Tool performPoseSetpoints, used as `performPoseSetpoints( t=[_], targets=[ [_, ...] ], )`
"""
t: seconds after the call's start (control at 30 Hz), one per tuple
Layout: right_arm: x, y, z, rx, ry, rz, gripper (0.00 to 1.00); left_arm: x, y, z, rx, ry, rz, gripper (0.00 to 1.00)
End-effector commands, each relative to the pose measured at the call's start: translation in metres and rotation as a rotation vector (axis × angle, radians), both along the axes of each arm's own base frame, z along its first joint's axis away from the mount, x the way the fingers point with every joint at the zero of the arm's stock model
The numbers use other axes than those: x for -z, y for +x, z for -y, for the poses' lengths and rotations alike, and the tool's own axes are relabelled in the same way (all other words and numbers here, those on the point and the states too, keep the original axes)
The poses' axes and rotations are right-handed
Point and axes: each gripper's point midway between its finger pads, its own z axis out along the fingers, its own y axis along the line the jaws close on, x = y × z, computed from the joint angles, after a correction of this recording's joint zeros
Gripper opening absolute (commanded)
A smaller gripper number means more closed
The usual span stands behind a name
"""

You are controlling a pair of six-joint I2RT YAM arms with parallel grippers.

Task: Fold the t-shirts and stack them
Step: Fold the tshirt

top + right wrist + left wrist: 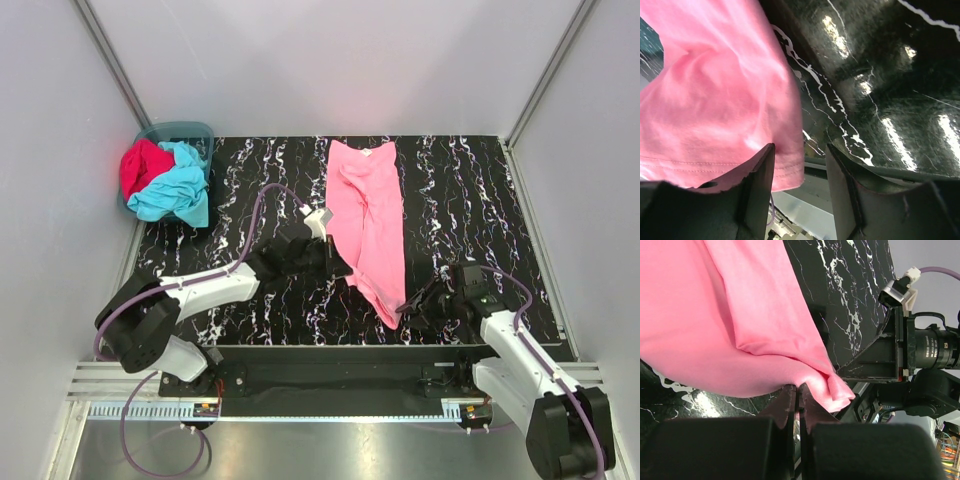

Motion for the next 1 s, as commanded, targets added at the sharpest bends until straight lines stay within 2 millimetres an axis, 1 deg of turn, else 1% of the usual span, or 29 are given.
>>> performPoseSetpoints(
  t=[0.0,0.1,0.17,0.23,0.27,0.3,0.4,0.5,0.63,0.67,0.97],
  targets=[
    [0.001,-0.007,0.001,-0.008,-0.015,-0.014,0.52,-0.022,0.01,0.001,-0.013,-0.038,0.071,0.0],
    [0.004,-0.008,-0.001,0.004,0.005,-0.014,0.52,-0.024,0.01,0.002,-0.009,-0.039,0.071,0.0],
    [0.003,-0.005,-0.004,0.009,0.022,-0.001,0.52,-0.024,0.01,0.002,-0.008,-0.037,0.071,0.0],
    [0.006,-0.006,-0.006,0.014,0.028,-0.011,0.52,-0.024,0.01,0.001,-0.009,-0.037,0.071,0.0],
    [0.006,-0.003,-0.007,0.018,0.033,0.002,0.52,-0.025,0.01,0.001,-0.01,-0.038,0.072,0.0],
    [0.009,-0.005,-0.01,0.008,0.032,-0.005,0.52,-0.024,0.009,0.001,-0.008,-0.035,0.07,0.0],
    [0.012,-0.002,-0.014,0.012,0.03,0.004,0.52,-0.021,0.009,0.001,-0.009,-0.032,0.066,0.0],
    [0.009,0.005,-0.014,0.032,0.022,0.04,0.52,-0.021,0.008,0.0,-0.009,-0.031,0.066,0.0],
    [0.004,0.015,-0.008,0.074,0.004,0.107,0.52,-0.02,0.007,0.0,-0.007,-0.036,0.064,0.0],
    [0.001,0.02,-0.008,0.086,0.006,0.141,0.52,-0.019,0.008,0.0,-0.009,-0.034,0.064,0.0],
    [0.017,0.026,-0.007,0.098,-0.005,0.144,0.52,-0.019,0.006,-0.002,-0.005,-0.035,0.064,0.0]
  ],
)
